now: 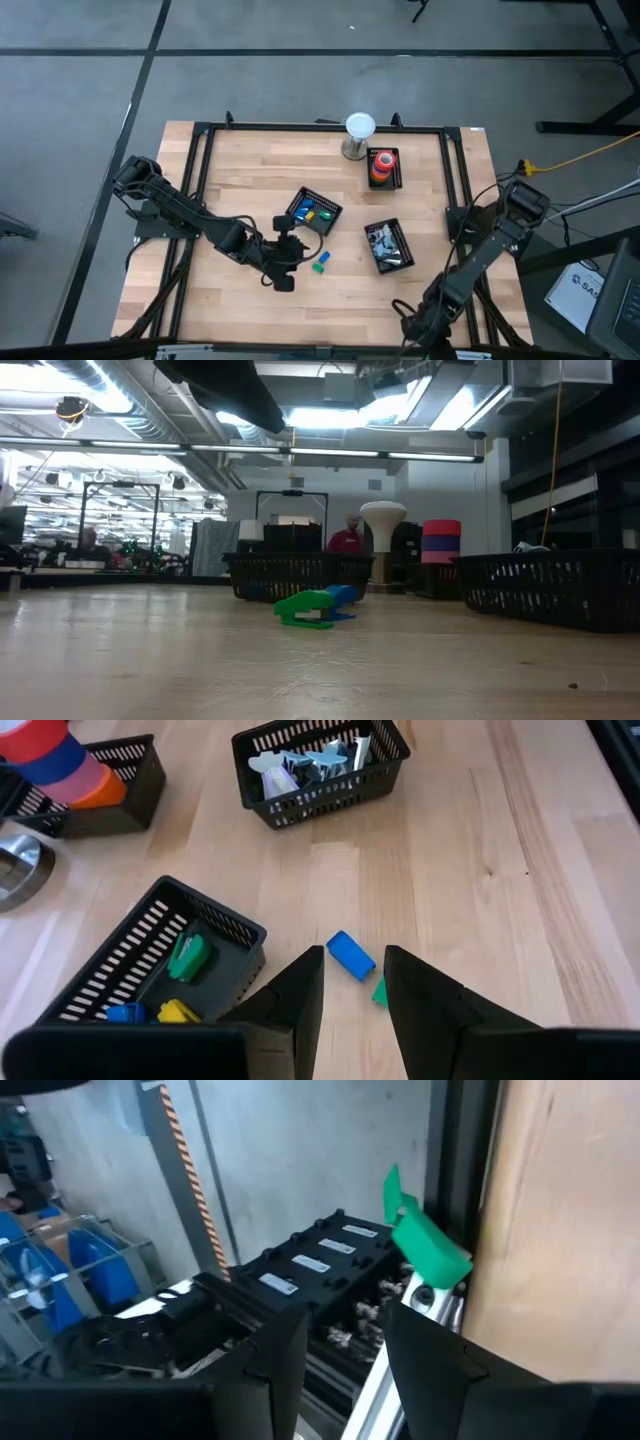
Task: Pick and place Stapler, Stapler remover, tape
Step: Put the green stapler into the center black bin
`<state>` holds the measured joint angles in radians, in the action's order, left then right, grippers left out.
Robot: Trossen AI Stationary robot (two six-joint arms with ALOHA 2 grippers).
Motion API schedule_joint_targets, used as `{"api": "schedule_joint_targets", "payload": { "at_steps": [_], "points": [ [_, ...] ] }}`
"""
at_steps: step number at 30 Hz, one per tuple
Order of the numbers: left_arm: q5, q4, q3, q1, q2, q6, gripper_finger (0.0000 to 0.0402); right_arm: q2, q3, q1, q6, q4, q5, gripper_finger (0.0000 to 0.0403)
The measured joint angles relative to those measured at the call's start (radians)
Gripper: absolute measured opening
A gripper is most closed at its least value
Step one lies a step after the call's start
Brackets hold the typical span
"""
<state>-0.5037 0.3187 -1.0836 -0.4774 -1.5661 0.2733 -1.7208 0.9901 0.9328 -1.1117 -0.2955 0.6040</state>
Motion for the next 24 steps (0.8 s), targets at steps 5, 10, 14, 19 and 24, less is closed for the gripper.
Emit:
{"api": "schedule_joint_targets", "payload": {
  "at_steps": [5,10,14,19,24],
  "points": [
    [0.0,0.0,0.0,0.0,0.0,-0.017,0.0104,-0.027,0.0,0.018,0.047,-0.001,-0.044,0.014],
    [0.0,0.0,0.0,0.0,0.0,-0.017,0.0104,-0.031,0.011,0.02,0.024,-0.003,-0.053,0.014],
    [0.0,0.0,0.0,0.0,0.0,-0.017,0.0104,-0.032,0.052,0.03,0.021,0.001,-0.061,0.0129],
    [-0.001,0.0,0.0,0.0,0.0,-0.017,0.0104,-0.073,0.093,0.06,0.019,0.047,-0.048,0.0057],
    [-0.002,0.0,0.0,0.0,0.0,-0.017,0.0104,-0.161,0.131,0.087,0.008,0.153,-0.042,0.001]
  ]
}}
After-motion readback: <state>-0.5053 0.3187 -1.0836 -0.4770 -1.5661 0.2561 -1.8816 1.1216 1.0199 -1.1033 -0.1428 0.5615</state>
